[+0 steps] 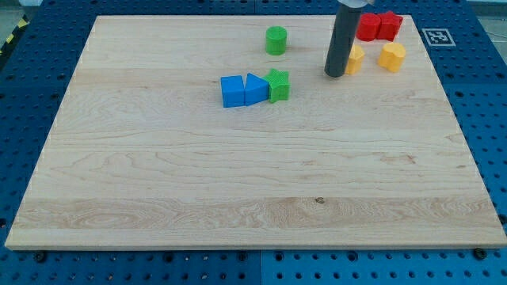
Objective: Push the yellow hexagon to the left of the yellow heart
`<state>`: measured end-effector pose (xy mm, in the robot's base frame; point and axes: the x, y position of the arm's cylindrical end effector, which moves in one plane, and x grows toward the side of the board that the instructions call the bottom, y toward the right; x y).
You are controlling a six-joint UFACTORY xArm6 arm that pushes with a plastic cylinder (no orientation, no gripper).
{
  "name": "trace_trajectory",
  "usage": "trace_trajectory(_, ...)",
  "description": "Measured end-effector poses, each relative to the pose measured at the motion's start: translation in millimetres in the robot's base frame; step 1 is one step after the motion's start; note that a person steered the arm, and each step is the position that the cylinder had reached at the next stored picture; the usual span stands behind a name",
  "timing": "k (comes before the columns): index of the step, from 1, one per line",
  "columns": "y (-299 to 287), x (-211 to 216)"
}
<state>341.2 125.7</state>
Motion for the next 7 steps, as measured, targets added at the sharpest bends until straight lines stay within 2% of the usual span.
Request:
trace_trajectory(2, -31.5, -8.9)
trace_trajectory(4, 11.1, -21.8)
trace_trajectory(7, 26.2, -21.8)
